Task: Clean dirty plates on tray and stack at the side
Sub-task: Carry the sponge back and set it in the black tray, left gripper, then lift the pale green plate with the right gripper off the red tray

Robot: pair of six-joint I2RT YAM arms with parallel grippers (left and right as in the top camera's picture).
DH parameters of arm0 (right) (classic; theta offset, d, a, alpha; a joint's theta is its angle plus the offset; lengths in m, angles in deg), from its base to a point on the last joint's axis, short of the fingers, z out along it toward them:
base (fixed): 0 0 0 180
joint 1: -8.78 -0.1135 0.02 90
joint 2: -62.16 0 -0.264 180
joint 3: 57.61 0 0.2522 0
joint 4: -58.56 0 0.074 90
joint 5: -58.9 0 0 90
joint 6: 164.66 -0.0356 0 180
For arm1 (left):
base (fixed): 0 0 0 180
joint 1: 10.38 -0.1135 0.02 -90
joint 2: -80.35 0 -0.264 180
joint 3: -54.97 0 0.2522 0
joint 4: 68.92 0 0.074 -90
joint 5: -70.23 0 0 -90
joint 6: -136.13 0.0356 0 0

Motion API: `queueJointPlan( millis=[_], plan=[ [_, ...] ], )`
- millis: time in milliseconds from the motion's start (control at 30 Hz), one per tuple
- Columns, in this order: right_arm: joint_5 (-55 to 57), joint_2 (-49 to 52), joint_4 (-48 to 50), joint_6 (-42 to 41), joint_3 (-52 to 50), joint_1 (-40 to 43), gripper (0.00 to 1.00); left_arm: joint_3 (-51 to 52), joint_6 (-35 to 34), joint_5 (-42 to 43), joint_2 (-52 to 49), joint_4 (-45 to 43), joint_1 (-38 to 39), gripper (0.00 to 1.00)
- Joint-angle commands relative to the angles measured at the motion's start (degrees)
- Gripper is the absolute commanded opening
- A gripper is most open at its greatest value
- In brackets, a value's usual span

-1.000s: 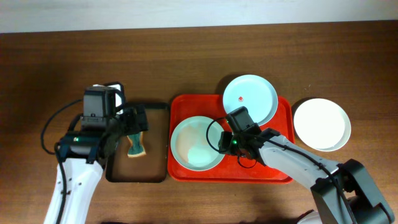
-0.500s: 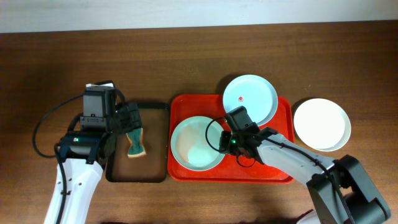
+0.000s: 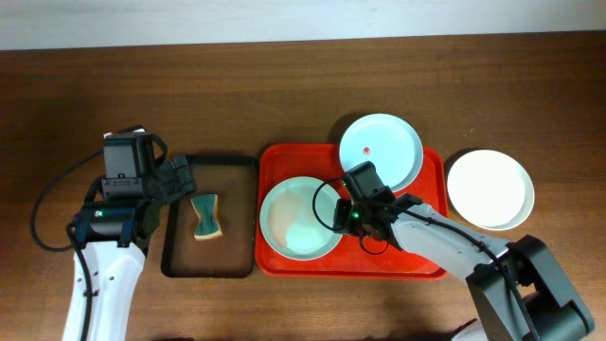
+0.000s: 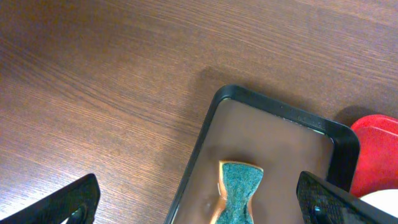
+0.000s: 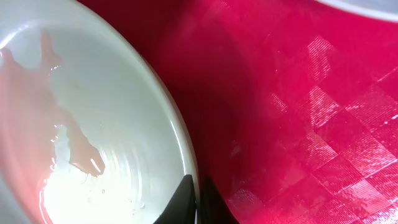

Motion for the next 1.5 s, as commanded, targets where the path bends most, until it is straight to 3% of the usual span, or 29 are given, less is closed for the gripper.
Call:
queueJointPlan(
  millis=[0,267,467,667,900,1033,1167,1467],
  plan=[
    [0.79,0.81,-0.09,-0.02,0.07,0.07,0.04,-1.09,-0.76,0.79,-0.04,0.15,-0.24,0.99],
    [0.11,0.31,-1.79,-0.02,1.22,1.2,0.04,-1.09,-0.76,0.79,-0.04,0.15,-0.24,0.99],
    [-3.15,-2.6,-19.61,3.67,12.04,5.05,0.04,-1.09,-0.76,0.79,-0.04,0.15,-0.24,0.99],
    [-3.13,-2.6,-29.46,4.31,22.38,4.94,0.04,-1.09,-0.76,0.79,-0.04,0.15,-0.24,0.99],
    [0.31,1.38,-16.68,2.01,24.26,-1.7,0.04,-1.09,-0.76,0.79,-0.04,0.15,-0.24,0.99],
    [3.78,11.39,-17.7,1.27,34.45,-5.64,0.04,-1.09,-0.76,0.79,-0.04,0.15,-0.24,0.99],
    [13.97,15.85,-18.56,4.13,43.34,-8.63,0.04,-1.09,-0.76,0.79,-0.04,0.15,-0.24,0.99],
    [14.84,15.85,-12.02,14.71,45.29,-9.49,0.04,-1.09,-0.76,0.79,-0.04,0.15,-0.22,0.99]
  ],
)
